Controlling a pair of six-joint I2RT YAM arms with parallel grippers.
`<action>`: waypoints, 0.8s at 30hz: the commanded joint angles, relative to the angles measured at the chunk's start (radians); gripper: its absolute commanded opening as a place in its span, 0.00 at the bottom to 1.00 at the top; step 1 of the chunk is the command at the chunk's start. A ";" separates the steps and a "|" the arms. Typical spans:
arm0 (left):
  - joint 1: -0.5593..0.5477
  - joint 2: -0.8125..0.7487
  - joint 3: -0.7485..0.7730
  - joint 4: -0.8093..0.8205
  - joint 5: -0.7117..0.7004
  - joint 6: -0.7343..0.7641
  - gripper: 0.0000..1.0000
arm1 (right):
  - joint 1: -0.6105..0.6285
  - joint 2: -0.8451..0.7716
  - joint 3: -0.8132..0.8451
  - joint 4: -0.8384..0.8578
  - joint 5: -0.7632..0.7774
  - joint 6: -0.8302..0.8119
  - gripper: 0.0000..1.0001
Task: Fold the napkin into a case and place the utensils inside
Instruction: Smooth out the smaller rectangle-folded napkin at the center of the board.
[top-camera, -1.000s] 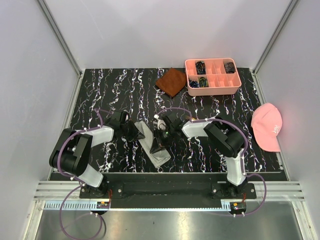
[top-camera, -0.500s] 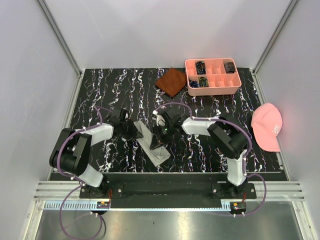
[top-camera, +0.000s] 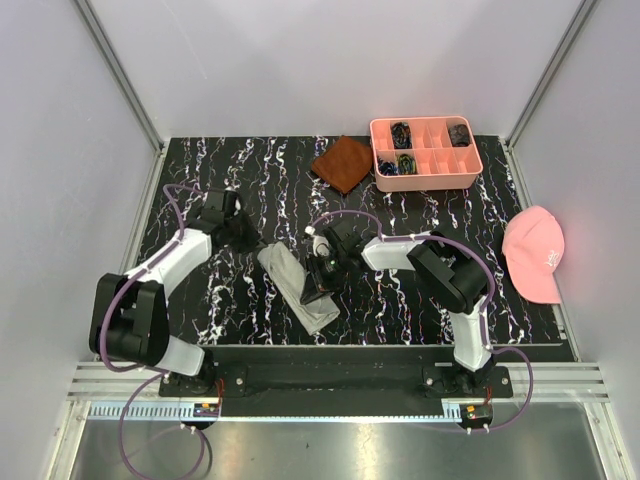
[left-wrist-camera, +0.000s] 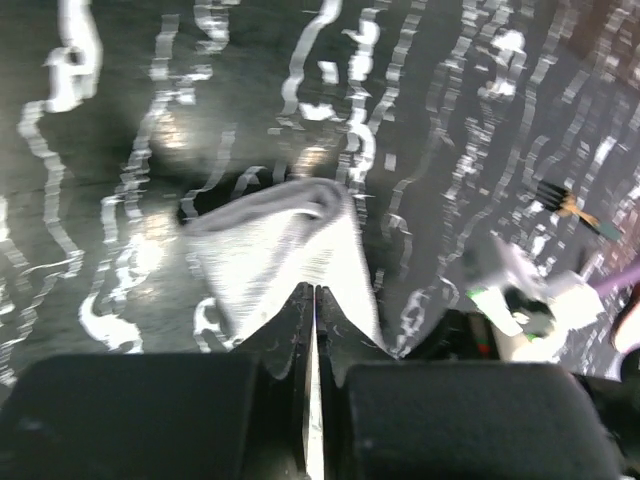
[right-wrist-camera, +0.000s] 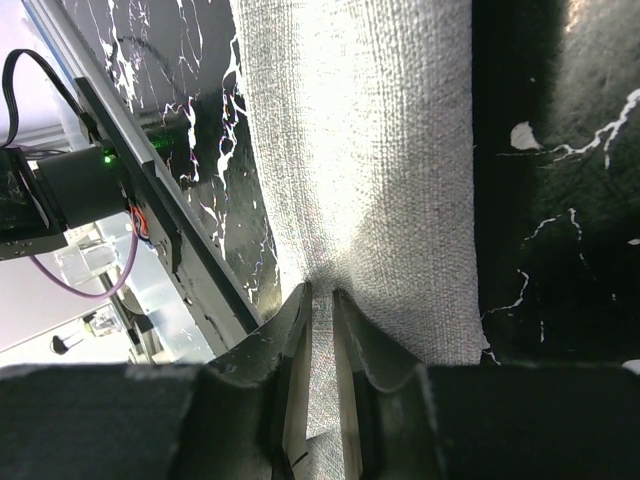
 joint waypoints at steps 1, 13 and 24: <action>0.014 0.023 0.010 -0.022 -0.045 0.015 0.03 | -0.010 0.038 0.005 -0.056 0.070 -0.070 0.24; -0.003 0.182 -0.098 0.161 0.073 -0.045 0.01 | -0.015 0.039 0.005 -0.067 0.069 -0.084 0.23; -0.005 0.035 -0.103 0.028 -0.073 -0.018 0.00 | -0.016 -0.010 0.105 -0.280 0.197 -0.225 0.26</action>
